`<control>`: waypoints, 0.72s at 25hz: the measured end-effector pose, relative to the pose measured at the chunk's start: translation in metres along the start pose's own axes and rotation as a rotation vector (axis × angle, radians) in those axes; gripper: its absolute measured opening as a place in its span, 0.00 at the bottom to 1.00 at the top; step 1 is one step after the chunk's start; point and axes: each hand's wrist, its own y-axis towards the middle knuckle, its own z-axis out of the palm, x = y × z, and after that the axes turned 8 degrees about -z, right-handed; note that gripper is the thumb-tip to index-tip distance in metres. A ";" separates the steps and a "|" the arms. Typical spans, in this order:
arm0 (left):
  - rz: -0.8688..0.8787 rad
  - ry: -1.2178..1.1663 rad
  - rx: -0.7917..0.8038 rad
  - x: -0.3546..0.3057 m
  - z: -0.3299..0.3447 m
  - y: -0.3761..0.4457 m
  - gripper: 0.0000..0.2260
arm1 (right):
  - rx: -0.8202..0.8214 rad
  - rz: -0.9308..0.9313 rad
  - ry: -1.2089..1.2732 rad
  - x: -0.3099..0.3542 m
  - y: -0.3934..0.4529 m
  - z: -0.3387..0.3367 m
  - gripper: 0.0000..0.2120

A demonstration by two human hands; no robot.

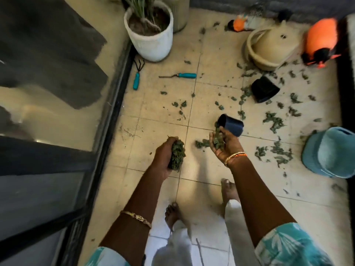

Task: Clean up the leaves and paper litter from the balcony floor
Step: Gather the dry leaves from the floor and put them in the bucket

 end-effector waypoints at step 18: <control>0.072 -0.192 -0.015 0.132 0.042 -0.354 0.17 | 0.264 0.061 -0.349 0.043 -0.380 -0.029 0.08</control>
